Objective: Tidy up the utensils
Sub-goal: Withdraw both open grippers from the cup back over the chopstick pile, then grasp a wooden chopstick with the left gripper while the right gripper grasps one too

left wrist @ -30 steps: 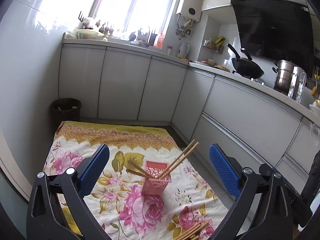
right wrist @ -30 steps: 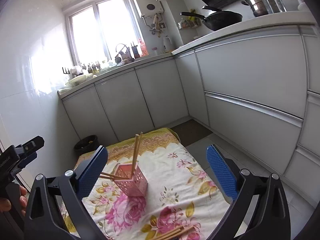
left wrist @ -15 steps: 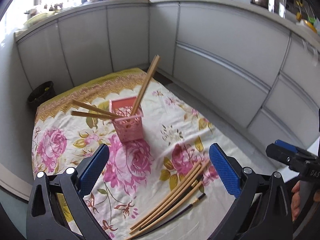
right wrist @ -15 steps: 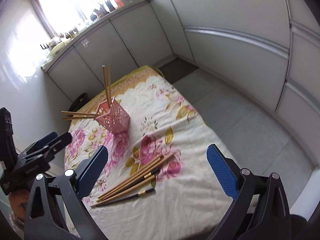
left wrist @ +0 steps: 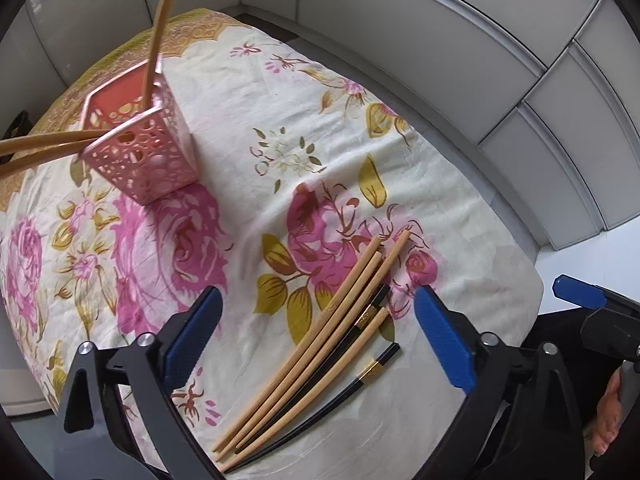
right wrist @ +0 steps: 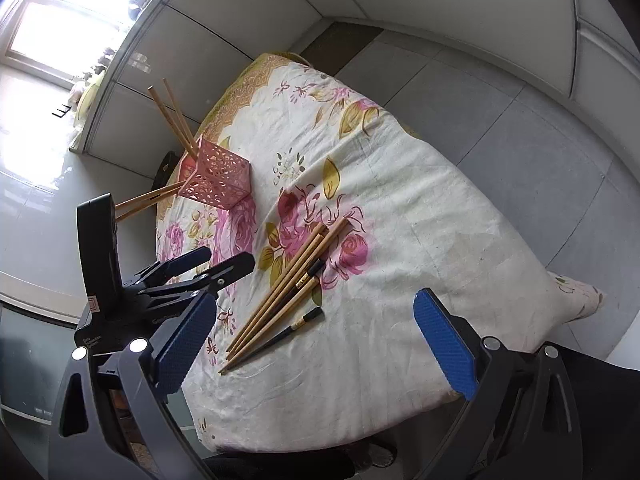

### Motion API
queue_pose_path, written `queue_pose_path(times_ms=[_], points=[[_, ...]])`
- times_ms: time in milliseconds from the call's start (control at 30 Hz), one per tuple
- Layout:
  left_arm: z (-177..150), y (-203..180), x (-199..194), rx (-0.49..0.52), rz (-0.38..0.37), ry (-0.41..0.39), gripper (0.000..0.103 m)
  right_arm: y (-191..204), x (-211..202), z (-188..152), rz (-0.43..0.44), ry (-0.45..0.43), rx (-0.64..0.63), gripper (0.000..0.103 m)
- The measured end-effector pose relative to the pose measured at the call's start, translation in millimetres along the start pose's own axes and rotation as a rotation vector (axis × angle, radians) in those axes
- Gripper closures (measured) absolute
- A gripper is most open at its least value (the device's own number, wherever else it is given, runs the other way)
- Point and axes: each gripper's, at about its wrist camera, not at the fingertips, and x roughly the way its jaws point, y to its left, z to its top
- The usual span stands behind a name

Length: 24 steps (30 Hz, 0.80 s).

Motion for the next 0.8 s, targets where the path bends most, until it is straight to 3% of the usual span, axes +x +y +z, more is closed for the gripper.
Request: queue_pose_path(times_ms=[100, 133, 567, 633, 733, 800], points=[[10, -9, 13, 0.021, -0.009, 0.041, 0.048, -8, 4, 3, -0.006, 0.017, 0.028, 0.007], [12, -12, 17, 0.031, -0.005, 0.048, 0.049, -10, 5, 5, -0.004, 0.024, 0.038, 0.007], [35, -26, 60, 0.016, -0.013, 0.107, 0.049, -32, 8, 16, -0.014, 0.039, 0.099, 0.007], [36, -27, 67, 0.018, 0.001, 0.112, 0.049, -34, 10, 17, -0.015, 0.042, 0.103, 0.007], [37, -18, 73, 0.009, 0.102, 0.108, 0.046, -34, 12, 19, -0.015, 0.046, 0.108, 0.007], [37, -3, 72, -0.038, 0.119, 0.107, 0.048, -33, 15, 21, -0.008, 0.054, 0.116, 0.007]])
